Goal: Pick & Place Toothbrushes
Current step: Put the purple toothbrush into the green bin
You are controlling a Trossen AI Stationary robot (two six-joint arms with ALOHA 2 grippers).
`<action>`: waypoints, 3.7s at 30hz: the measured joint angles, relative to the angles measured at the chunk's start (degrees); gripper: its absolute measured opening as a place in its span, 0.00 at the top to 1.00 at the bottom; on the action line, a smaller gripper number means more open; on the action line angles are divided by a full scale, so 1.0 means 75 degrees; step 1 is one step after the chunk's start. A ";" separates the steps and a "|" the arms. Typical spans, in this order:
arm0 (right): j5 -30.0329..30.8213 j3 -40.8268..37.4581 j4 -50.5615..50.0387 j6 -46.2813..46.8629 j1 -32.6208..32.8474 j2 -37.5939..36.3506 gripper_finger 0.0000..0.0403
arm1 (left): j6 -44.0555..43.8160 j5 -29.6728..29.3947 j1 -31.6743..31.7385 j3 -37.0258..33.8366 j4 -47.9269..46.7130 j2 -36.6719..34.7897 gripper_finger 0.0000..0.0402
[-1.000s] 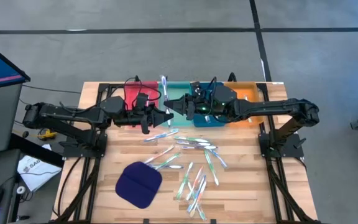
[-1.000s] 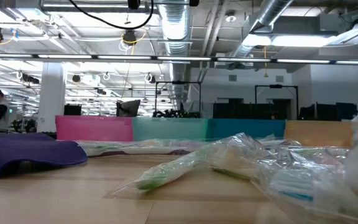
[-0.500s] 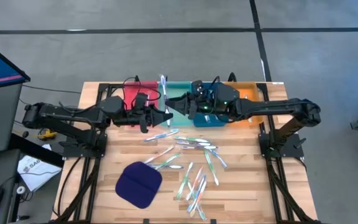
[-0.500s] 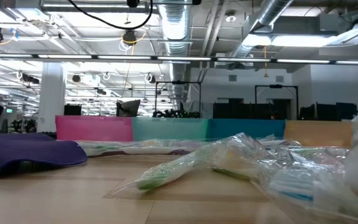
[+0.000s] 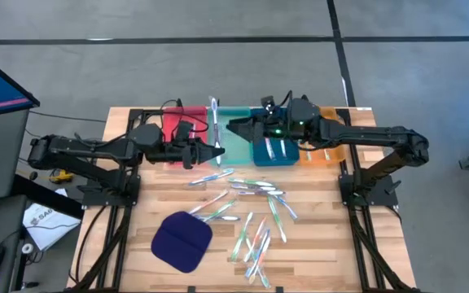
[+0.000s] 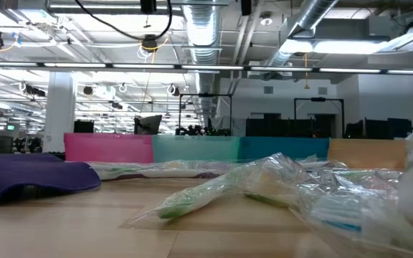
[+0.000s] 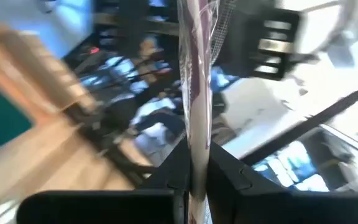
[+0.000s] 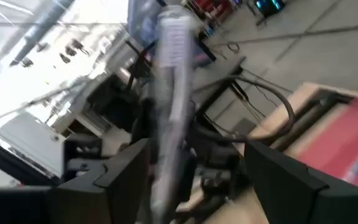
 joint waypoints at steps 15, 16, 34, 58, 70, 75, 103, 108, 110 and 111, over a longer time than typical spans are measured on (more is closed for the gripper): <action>-0.0025 0.0008 -0.2454 -0.0208 -0.0081 -0.0858 0.37 | -0.0518 0.0723 0.1594 0.0002 -0.1245 0.0435 0.95; -0.0025 0.0008 -0.2560 -0.0208 -0.0060 -0.0882 0.37 | -0.0544 0.0776 0.1681 0.0003 -0.1249 0.0565 0.95; -0.0073 0.0005 -0.5192 -0.0833 0.0001 -0.1841 0.37 | -0.0195 0.0826 0.2502 0.3169 -0.3685 0.4541 0.95; 0.0520 0.0005 -0.6108 -0.1712 0.0001 -0.2873 0.37 | -0.1983 0.0659 0.3063 0.3497 -0.3904 0.6407 0.95; 0.0522 0.0005 -0.6129 -0.1933 -0.0221 -0.2866 0.37 | -0.1782 0.0659 0.3245 0.3501 -0.3953 0.6635 0.95; 0.0522 0.0005 -0.6130 -0.1934 -0.0376 -0.2866 0.37 | -0.1765 0.0856 0.3148 0.3714 -0.3970 0.6967 0.95; 0.0522 0.0005 -0.6240 -0.1989 -0.0422 -0.2866 0.37 | -0.1351 0.0641 0.3126 0.4007 -0.4248 0.7008 0.95; 0.0522 0.0005 -0.6241 -0.2006 -0.0422 -0.2866 0.37 | -0.1351 0.0711 0.3072 0.4007 -0.4315 0.7150 0.95; 0.0522 0.0005 -0.6238 -0.2006 -0.0422 -0.2866 0.37 | -0.1385 0.0815 0.2996 0.3998 -0.4317 0.7274 0.95; 0.0522 0.0005 -0.6241 -0.2006 -0.0422 -0.2866 0.37 | -0.1406 0.0863 0.2961 0.3998 -0.4323 0.7297 0.95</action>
